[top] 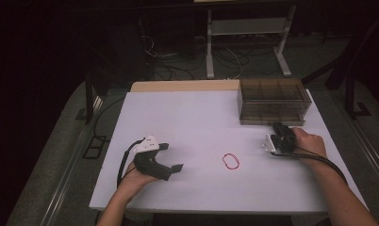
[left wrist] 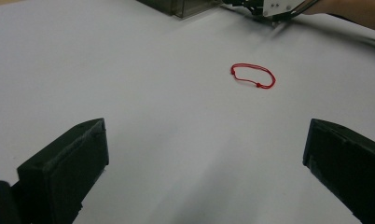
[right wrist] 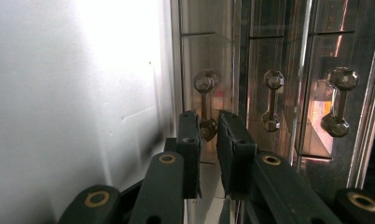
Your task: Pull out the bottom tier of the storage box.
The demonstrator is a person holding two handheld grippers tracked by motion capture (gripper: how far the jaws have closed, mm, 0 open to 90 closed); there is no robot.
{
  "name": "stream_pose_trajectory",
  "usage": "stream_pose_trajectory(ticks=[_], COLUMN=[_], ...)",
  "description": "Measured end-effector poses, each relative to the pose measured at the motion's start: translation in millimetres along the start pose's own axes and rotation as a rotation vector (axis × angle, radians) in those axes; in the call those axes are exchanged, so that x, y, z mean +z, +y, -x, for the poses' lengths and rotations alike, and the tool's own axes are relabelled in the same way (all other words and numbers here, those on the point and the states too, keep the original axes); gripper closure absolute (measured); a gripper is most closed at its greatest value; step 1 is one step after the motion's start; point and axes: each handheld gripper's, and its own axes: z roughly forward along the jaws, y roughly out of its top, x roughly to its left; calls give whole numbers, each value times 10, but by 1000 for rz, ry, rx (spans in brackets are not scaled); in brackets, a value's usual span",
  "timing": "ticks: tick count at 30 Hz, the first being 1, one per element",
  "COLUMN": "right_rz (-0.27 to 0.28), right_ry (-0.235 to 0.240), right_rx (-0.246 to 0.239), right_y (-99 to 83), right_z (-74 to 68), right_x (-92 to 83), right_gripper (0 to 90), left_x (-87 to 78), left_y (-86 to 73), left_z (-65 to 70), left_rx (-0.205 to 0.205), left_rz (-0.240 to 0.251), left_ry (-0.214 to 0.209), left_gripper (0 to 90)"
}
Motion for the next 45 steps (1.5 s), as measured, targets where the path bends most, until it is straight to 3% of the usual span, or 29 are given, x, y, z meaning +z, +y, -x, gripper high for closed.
stream_pose_trajectory(ticks=[31, 33, 37, 45], right_rz=[26, 28, 38, 62], right_ry=[35, 41, 75, 55], right_rx=[3, 8, 30, 75], right_y=[-32, -33, -18, -31], right_z=[-54, -50, -33, 23], right_x=[-219, -220, -270, -413], right_gripper=[782, 770, 651, 615], left_x=[-3, -5, -4, -3], left_y=[9, 8, 5, 7], left_z=[7, 6, 2, 9], left_rx=[2, 1, 0, 1], left_rz=[7, 7, 4, 5], left_ry=[-2, -2, -1, 0], left_gripper=[0, 0, 0, 0])
